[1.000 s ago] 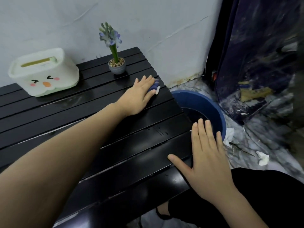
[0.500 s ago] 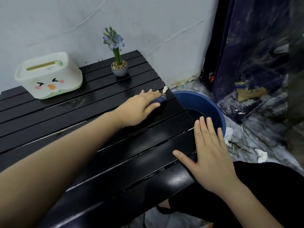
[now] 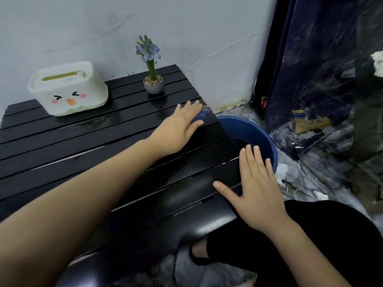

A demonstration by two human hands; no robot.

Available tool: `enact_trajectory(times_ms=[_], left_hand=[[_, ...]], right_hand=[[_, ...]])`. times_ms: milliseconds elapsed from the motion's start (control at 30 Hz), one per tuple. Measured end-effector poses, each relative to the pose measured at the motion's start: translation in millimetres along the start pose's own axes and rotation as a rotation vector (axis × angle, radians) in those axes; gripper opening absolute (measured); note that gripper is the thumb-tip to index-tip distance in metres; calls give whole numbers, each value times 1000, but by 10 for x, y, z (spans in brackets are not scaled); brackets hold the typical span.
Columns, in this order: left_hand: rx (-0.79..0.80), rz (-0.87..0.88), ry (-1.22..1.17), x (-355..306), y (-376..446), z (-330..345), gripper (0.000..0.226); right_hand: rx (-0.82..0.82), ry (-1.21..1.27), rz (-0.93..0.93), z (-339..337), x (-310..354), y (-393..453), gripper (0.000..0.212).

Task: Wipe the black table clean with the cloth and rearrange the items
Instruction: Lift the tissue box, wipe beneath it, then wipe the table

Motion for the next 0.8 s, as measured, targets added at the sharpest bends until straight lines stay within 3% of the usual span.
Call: enact_trajectory(times_ms=[233, 400, 500, 800], left_hand=[[-9, -180, 122, 754, -1730, -947, 57], [162, -211, 84, 812, -2694, -1086, 61], [167, -201, 65, 697, -2612, -935, 59], [310, 133, 99, 151, -1443, -167, 51]], right_hand=[[27, 3, -4, -15, -4, 7, 120], [8, 17, 3, 12, -6, -13, 119], [8, 15, 13, 24, -5, -10, 119], [28, 2, 10, -23, 42, -33, 117]])
Point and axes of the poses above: each hand's wrist, its own y-axis towards the middle knuckle, its own z-axis out of the palm, x = y × z, the point moved 5 cm from there along y, towards the middle knuckle, and after that the axes turned 8 degrees about -x, right-handed, at the moved point
